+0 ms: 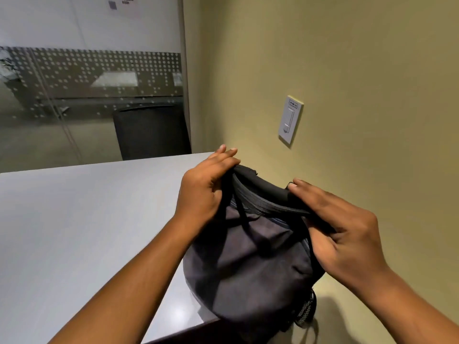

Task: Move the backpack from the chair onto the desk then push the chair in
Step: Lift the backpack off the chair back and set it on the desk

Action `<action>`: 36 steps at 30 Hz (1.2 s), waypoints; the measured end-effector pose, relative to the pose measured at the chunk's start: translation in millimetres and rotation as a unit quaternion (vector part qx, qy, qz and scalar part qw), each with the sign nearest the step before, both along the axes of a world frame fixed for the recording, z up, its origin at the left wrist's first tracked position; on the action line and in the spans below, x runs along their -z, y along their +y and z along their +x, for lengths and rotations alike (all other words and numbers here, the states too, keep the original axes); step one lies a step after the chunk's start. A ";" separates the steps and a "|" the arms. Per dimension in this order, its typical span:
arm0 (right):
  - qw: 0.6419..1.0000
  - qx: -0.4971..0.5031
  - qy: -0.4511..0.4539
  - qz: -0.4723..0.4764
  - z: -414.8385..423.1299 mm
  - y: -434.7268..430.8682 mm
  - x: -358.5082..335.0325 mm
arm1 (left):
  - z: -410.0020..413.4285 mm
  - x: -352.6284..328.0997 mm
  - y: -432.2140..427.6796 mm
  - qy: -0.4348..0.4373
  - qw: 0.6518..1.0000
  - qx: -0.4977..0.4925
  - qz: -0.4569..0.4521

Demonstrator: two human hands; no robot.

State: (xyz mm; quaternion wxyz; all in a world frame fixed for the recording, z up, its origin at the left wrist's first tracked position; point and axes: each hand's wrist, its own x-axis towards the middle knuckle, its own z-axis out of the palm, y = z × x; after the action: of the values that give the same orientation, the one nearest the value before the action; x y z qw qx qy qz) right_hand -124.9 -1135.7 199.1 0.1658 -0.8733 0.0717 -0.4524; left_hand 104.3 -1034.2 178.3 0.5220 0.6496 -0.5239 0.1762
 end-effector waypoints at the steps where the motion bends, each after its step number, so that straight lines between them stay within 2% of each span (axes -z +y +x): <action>1: 1.000 0.009 0.006 0.008 8.9 -10.8 4.8 | 10.9 2.6 -14.1 0.000 1.000 0.001 0.001; 6: 0.992 0.070 0.061 0.090 41.9 -54.1 29.6 | 40.8 31.7 -76.0 0.055 0.995 0.019 0.076; 10: 0.972 0.141 0.156 0.102 50.1 -77.2 34.1 | 35.1 73.8 -89.1 0.119 0.988 -0.034 0.090; 12: 0.959 0.189 0.204 0.050 50.8 -79.6 32.3 | 19.1 102.5 -80.4 0.182 0.977 -0.045 0.105; 13: 0.962 0.187 0.201 0.011 51.1 -76.7 33.6 | 8.4 119.9 -73.9 0.218 0.968 -0.052 0.114; 15: 0.977 0.124 0.165 -0.058 53.6 -62.6 40.3 | -16.5 156.7 -60.3 0.279 0.948 -0.077 0.134; 17: 0.976 0.045 0.185 -0.107 58.0 -49.1 59.6 | -40.1 190.1 -49.9 0.322 0.928 -0.100 0.158; 20: 0.946 0.017 0.288 -0.151 63.2 -43.2 97.9 | -71.4 221.5 -41.4 0.409 0.886 -0.125 0.178; 23: 0.895 0.073 0.395 -0.195 61.3 -52.4 132.7 | -98.0 239.9 -38.8 0.479 0.849 -0.154 0.159; 25: 0.855 0.102 0.460 -0.216 58.0 -62.1 149.9 | -110.1 250.6 -41.2 0.484 0.844 -0.155 0.172; 27: 0.830 0.117 0.498 -0.222 56.6 -71.0 161.8 | -111.5 261.6 -47.0 0.458 0.846 -0.162 0.219; 30: 0.823 0.132 0.508 -0.219 59.3 -78.5 171.2 | -103.3 274.1 -57.1 0.409 0.853 -0.152 0.286; 36: 0.815 0.136 0.516 -0.225 65.4 -90.1 180.6 | -93.4 285.9 -71.4 0.387 0.849 -0.135 0.332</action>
State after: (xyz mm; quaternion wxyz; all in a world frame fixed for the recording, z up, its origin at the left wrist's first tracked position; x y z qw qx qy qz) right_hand -59.5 -1225.8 18.5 -0.1597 -0.9731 0.1606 0.0430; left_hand 10.9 -1105.6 -107.6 0.4066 0.8640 -0.2139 -0.2059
